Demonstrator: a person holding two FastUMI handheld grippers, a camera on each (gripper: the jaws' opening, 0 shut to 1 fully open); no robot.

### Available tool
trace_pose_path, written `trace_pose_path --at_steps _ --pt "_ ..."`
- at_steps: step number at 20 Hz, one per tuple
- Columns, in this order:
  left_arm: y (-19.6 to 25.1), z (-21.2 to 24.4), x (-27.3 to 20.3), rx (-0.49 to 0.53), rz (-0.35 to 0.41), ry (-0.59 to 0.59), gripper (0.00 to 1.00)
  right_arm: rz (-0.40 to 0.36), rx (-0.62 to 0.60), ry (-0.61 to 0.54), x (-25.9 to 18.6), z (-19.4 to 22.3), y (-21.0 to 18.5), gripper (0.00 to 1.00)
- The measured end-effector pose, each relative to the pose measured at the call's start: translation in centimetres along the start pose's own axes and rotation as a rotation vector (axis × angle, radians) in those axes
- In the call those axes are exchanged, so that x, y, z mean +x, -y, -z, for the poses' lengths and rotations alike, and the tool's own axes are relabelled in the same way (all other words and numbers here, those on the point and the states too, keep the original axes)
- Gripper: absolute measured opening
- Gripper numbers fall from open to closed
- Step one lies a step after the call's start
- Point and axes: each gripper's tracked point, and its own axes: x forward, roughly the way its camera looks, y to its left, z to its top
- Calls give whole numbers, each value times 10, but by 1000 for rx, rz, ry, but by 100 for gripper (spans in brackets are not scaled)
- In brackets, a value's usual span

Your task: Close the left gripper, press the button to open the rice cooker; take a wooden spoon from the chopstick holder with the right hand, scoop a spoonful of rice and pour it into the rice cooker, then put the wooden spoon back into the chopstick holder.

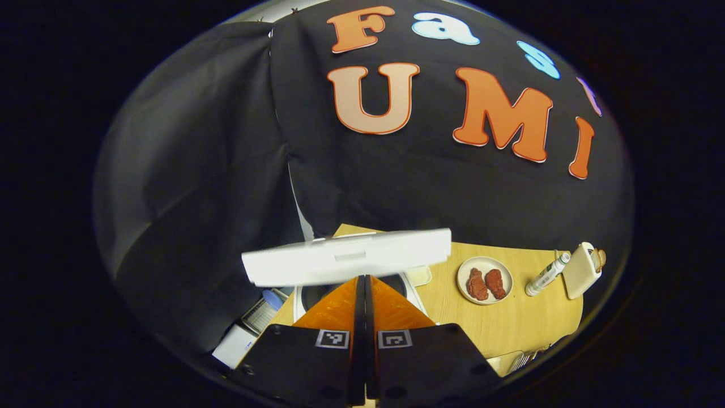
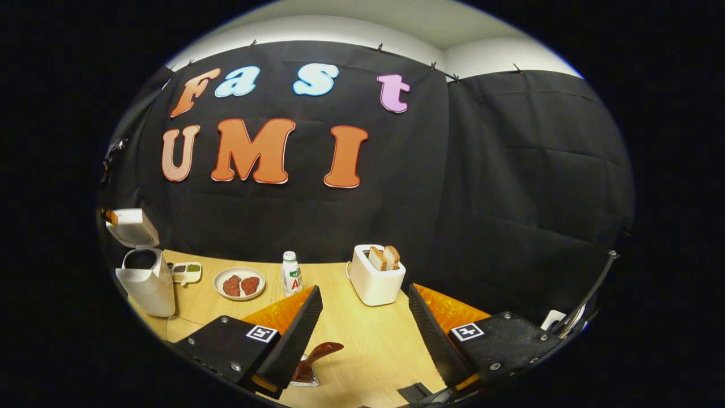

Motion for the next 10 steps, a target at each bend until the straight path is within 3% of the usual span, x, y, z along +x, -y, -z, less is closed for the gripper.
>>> trace_pose_path --at_steps 5,10 --pt "6 -34 -49 32 -33 187 4 -92 28 -77 10 32 -21 96" --pt "9 -51 -87 -3 -36 310 6 -160 71 -177 23 72 -31 96"
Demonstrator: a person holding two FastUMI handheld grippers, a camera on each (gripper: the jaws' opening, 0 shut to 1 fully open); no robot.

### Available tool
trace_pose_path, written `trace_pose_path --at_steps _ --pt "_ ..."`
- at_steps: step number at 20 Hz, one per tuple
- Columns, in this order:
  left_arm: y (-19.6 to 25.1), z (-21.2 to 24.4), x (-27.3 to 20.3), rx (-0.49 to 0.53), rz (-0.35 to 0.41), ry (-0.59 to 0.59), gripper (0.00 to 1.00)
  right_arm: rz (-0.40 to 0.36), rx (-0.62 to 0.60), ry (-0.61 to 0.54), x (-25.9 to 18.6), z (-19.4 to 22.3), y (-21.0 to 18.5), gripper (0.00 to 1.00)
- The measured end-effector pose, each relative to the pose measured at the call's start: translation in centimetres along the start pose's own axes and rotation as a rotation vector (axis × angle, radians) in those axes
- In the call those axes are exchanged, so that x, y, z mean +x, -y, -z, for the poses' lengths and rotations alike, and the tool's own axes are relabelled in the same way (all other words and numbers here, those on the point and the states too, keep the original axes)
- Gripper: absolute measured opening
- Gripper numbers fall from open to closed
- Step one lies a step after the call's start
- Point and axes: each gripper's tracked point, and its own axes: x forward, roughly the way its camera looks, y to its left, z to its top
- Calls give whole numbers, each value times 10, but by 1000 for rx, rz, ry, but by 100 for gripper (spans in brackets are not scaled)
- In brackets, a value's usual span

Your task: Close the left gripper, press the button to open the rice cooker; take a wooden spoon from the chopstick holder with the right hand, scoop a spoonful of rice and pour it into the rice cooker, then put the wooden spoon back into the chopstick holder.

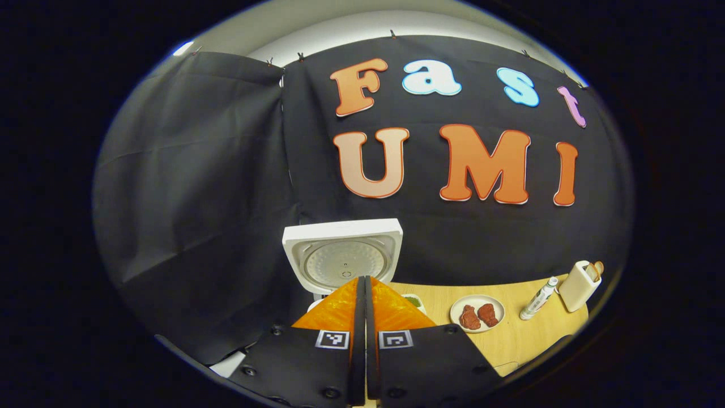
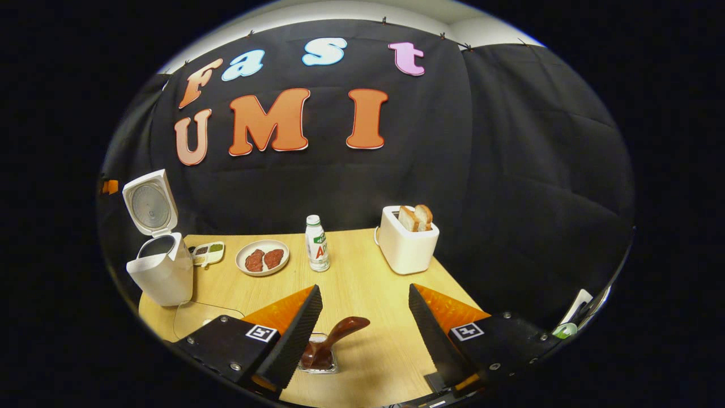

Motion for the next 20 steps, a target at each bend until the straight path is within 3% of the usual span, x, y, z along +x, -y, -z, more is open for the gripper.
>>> trace_pose_path --at_steps 1,3,7,9,10,11,13,15,20 --pt "0 -5 -7 -1 -2 17 5 -14 5 -18 4 7 -2 96" --pt "-6 -10 -21 -1 -17 39 18 -40 6 -50 12 20 -5 96" --pt "-8 -13 -46 -5 -33 68 32 -102 0 -103 29 42 -16 95" --pt "-8 -13 -58 5 -41 83 50 -135 2 -138 37 55 -22 95" --pt "-10 -13 -62 13 -55 90 48 -148 9 -156 41 61 -23 94" --pt "-11 -13 -69 17 -62 99 65 -163 21 -174 46 66 -24 94" --pt "-4 -15 -82 13 -59 111 67 -193 49 -207 57 75 -30 93" --pt "-5 -15 -93 22 -71 113 80 -219 74 -237 70 80 -36 92" --pt "-4 -5 -119 45 -123 89 80 -300 131 -271 76 87 -45 77"
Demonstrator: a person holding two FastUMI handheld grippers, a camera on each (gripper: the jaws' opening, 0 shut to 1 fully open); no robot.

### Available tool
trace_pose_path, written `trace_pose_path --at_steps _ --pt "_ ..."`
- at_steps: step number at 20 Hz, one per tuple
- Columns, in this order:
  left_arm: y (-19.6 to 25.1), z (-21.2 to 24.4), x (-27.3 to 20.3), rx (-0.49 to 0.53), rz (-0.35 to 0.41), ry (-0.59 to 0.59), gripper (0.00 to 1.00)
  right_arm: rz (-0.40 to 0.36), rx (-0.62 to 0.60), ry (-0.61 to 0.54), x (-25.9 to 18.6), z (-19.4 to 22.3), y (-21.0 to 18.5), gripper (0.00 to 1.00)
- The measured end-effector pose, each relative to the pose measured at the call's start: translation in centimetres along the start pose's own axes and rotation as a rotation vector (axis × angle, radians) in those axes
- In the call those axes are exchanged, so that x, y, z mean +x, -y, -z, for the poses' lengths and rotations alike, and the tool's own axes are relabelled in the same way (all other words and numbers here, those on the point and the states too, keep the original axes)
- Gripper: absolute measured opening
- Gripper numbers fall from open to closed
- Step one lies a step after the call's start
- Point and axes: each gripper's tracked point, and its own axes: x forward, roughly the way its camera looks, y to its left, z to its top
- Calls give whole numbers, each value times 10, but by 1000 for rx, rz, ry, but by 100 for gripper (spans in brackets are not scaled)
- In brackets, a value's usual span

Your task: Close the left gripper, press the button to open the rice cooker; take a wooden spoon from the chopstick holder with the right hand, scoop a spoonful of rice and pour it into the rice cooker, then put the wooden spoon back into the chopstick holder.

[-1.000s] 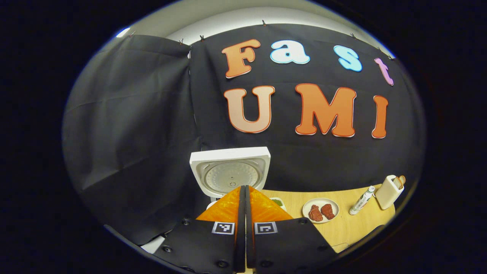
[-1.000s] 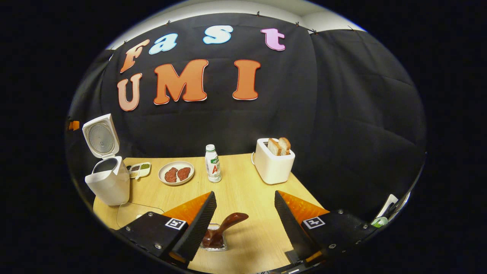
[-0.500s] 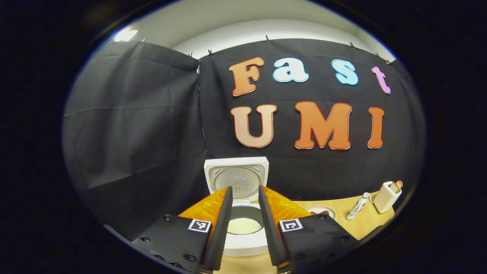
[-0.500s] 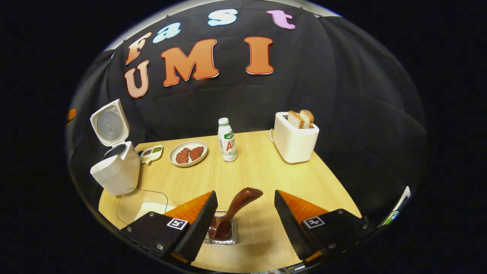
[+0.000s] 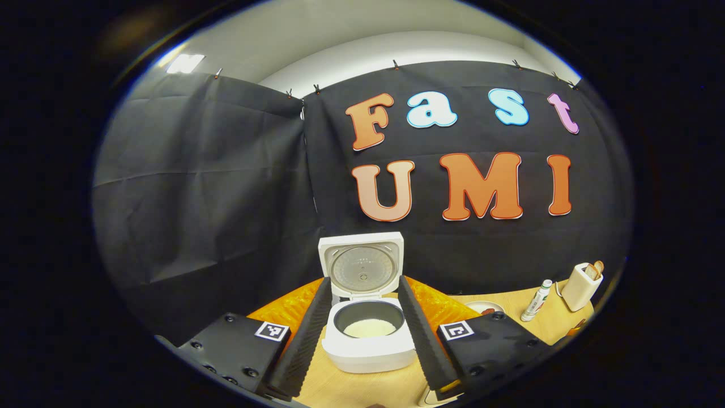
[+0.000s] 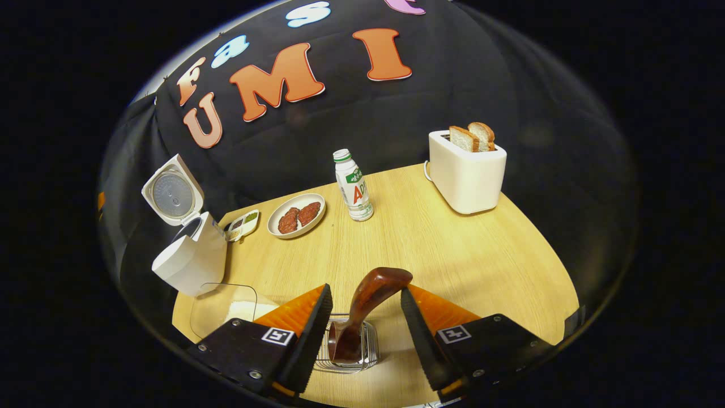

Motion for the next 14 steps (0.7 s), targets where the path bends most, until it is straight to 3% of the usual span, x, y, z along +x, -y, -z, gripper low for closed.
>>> trace_pose_path --at_steps 1,2,8,11,14 --pt "1 1 -4 2 -8 -4 80 -16 13 -5 2 0 -1 73" --pt "2 2 -8 6 -13 -8 80 -27 25 -9 4 2 -2 62" --pt "17 13 -27 31 -16 -53 80 -111 129 -14 16 3 -5 31" --pt "24 19 -24 35 17 -50 80 -118 163 -8 12 5 -8 27" --pt "27 20 -10 39 61 -35 80 -78 202 16 7 10 -10 23"
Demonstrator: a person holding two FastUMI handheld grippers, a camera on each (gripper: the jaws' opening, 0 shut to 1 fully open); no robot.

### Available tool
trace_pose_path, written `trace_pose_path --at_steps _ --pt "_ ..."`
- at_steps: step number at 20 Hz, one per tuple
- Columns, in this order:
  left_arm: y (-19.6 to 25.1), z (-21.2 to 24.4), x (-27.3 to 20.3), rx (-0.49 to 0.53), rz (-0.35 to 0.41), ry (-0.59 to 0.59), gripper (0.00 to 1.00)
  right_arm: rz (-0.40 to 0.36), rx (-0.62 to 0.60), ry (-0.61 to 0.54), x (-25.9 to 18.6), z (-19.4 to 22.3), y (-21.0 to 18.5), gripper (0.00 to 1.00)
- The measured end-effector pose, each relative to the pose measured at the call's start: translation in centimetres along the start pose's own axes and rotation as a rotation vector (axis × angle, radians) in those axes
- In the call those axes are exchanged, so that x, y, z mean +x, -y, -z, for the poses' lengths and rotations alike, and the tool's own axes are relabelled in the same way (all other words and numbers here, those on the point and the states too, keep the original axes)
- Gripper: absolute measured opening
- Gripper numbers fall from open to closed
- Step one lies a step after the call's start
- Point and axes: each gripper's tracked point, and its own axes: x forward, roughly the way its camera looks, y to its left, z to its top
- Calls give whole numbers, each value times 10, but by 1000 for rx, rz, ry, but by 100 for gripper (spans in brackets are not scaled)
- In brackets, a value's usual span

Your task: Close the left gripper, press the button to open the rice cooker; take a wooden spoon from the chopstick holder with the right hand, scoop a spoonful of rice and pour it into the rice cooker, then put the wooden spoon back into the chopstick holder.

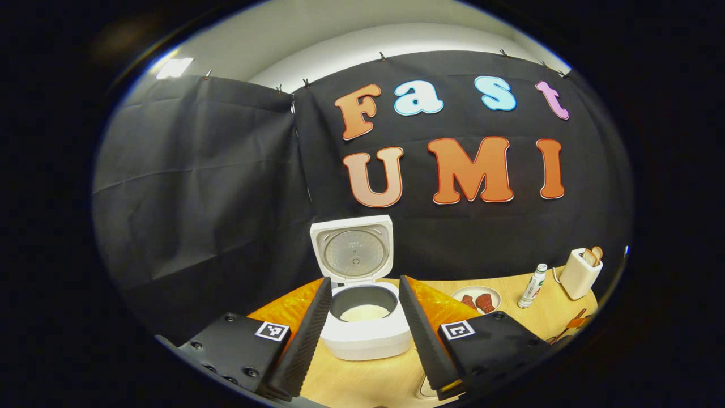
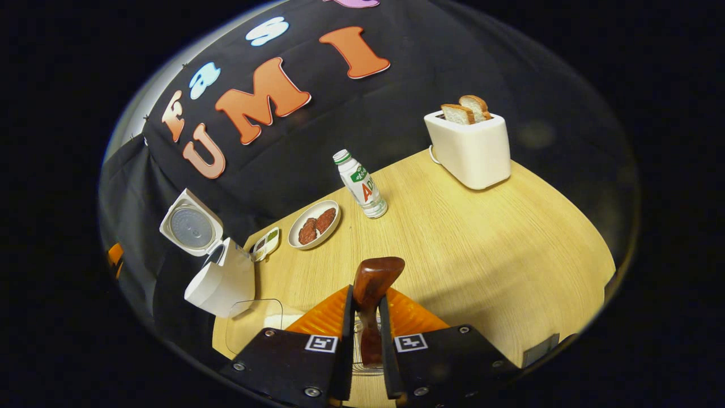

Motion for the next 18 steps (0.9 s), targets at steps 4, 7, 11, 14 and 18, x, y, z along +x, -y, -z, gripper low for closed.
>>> trace_pose_path --at_steps 4,7,11,14,18 --pt "-1 -2 17 -1 61 21 80 58 11 36 -5 3 -3 21" --pt "-2 1 27 -3 87 20 80 70 -8 20 3 1 -5 21" --pt "-13 -1 31 -24 72 29 82 86 -11 -19 21 -3 -1 22" --pt "-20 5 31 -41 44 19 83 87 -31 -63 32 -1 2 26" --pt "-29 11 31 -68 10 4 83 74 -51 -123 43 6 1 37"
